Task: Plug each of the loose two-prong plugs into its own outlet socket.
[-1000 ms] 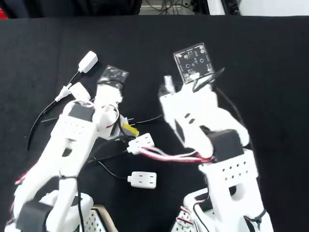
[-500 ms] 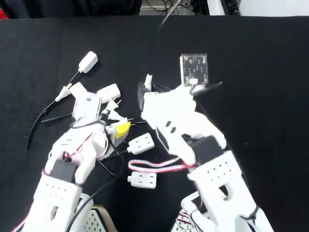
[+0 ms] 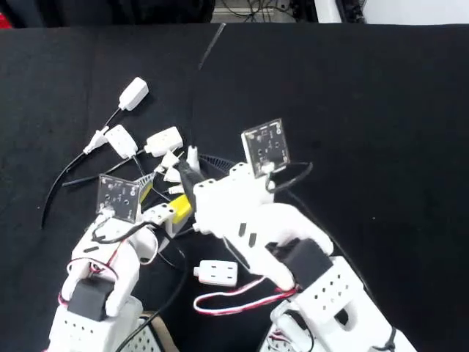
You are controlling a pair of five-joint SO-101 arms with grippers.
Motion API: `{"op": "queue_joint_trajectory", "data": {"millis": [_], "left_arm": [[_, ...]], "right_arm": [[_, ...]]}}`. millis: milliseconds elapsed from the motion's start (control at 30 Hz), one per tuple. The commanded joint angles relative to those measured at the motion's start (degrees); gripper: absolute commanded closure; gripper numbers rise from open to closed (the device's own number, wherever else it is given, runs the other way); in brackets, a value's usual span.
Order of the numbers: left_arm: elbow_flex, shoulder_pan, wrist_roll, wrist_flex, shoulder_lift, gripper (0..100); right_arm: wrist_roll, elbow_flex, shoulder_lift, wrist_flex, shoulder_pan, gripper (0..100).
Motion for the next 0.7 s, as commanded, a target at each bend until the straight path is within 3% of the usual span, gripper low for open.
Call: {"op": "queue_joint_trajectory", "data": {"millis": [0, 300, 667], "left_arm": [[-2.5, 0.5, 0.5, 0.3, -1.0, 71], [-2.9, 0.4, 0.4, 0.2, -1.2, 71], [-3.1, -3.9, 0.5, -0.3, -1.2, 71]], "right_arm": [[0.5, 0.7, -1.4, -0.9, -1.6, 98.6], [0.6, 2.2, -1.0, 0.1, -1.6, 98.6], [3.3, -3.9, -1.0, 13.4, -1.6, 98.6]]}}
